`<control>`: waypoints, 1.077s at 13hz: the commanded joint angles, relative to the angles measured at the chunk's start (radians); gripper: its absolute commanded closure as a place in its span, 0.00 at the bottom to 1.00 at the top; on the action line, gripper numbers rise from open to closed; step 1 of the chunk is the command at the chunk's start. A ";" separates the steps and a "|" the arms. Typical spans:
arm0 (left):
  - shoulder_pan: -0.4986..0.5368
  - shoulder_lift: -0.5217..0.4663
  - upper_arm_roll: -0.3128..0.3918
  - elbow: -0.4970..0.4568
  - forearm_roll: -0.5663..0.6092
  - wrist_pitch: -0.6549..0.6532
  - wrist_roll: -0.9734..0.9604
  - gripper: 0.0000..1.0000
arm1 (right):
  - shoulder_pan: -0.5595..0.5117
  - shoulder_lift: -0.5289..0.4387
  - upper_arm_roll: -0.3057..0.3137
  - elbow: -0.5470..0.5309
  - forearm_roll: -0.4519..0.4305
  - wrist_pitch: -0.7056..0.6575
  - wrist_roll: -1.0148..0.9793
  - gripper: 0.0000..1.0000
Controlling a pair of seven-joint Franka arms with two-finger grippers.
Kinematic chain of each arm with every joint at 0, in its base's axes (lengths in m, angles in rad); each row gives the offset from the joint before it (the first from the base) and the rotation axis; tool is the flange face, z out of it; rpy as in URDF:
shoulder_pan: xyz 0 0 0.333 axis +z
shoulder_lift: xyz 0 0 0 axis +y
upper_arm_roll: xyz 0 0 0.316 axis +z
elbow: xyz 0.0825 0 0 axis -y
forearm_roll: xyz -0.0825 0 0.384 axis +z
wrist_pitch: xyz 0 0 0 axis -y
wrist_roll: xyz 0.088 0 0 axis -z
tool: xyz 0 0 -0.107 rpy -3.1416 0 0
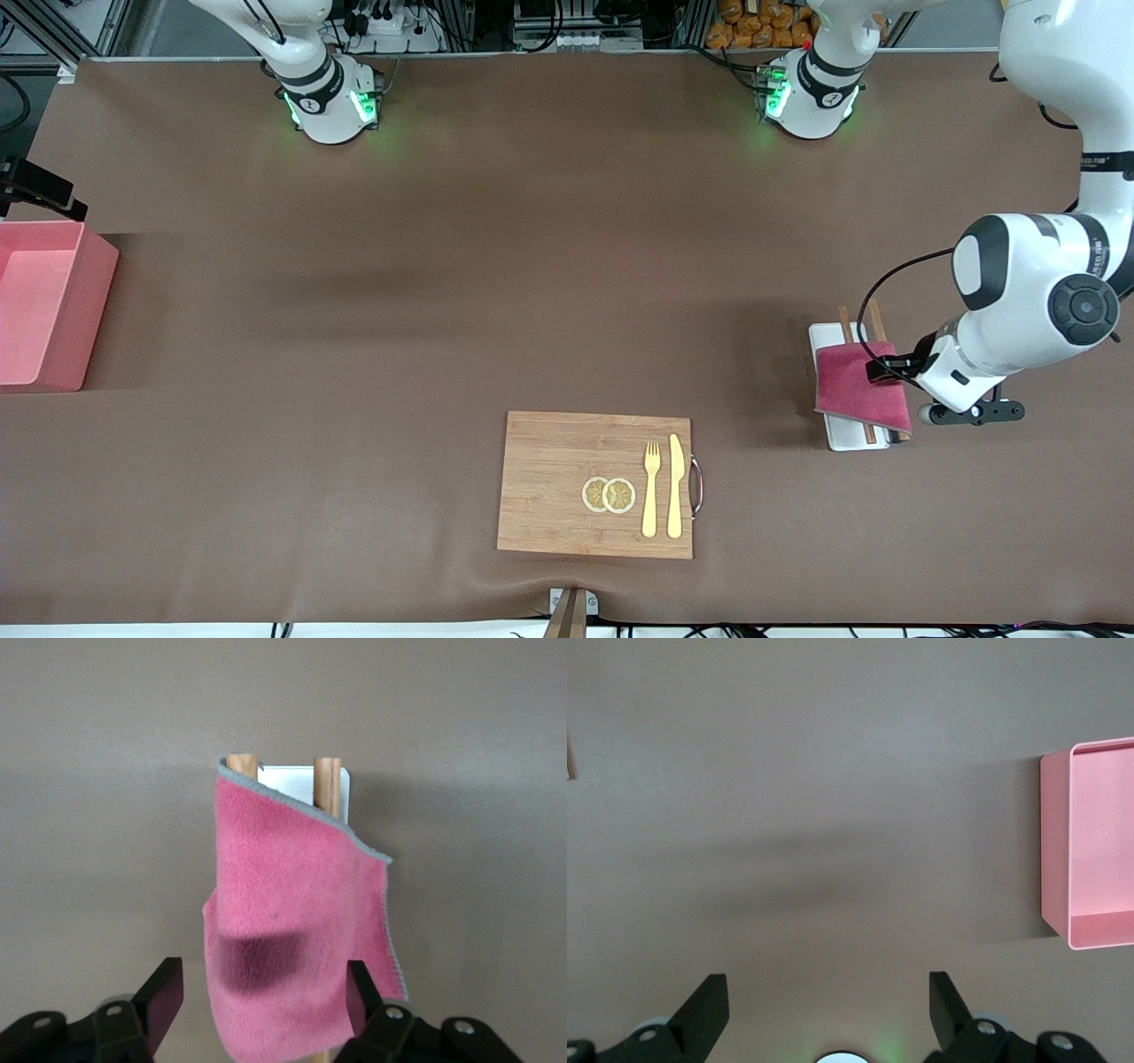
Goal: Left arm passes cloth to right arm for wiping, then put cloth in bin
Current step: 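Close the left gripper on the pink cloth's edge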
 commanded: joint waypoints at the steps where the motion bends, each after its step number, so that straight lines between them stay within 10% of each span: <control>1: 0.017 -0.011 -0.002 -0.044 0.000 0.054 -0.019 0.32 | -0.019 0.008 0.010 0.003 0.008 -0.025 -0.009 0.00; 14: 0.013 -0.008 -0.002 -0.038 0.000 0.053 -0.007 0.89 | -0.018 0.051 0.012 0.005 0.018 0.012 -0.013 0.00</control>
